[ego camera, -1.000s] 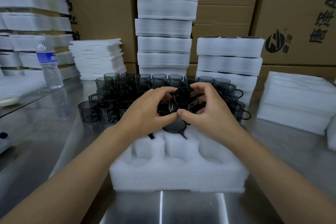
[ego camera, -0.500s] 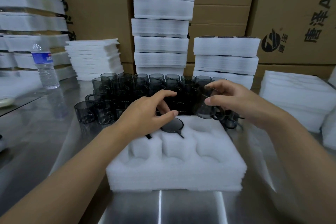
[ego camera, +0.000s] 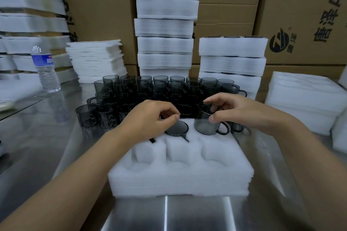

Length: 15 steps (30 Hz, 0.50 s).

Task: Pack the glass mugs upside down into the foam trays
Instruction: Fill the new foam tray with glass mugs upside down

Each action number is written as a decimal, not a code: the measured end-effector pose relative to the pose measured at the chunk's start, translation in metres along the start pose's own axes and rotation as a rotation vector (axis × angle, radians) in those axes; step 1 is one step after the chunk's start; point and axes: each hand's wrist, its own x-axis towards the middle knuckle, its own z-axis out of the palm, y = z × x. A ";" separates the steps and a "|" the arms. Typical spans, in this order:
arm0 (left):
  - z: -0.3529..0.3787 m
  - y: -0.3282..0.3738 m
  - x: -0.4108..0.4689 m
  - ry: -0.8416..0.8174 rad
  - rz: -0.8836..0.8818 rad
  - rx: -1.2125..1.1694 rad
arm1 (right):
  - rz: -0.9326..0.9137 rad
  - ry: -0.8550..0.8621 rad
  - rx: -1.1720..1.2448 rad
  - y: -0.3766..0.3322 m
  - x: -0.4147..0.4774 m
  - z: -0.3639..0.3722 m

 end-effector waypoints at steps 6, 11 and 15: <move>0.000 -0.001 0.001 0.002 0.018 0.011 | 0.002 -0.060 -0.055 -0.004 0.001 0.005; 0.000 -0.001 0.000 -0.003 0.017 0.016 | 0.018 0.014 -0.110 -0.004 0.001 0.005; 0.000 0.000 0.000 -0.013 0.009 0.015 | 0.052 0.022 -0.132 -0.003 0.000 0.004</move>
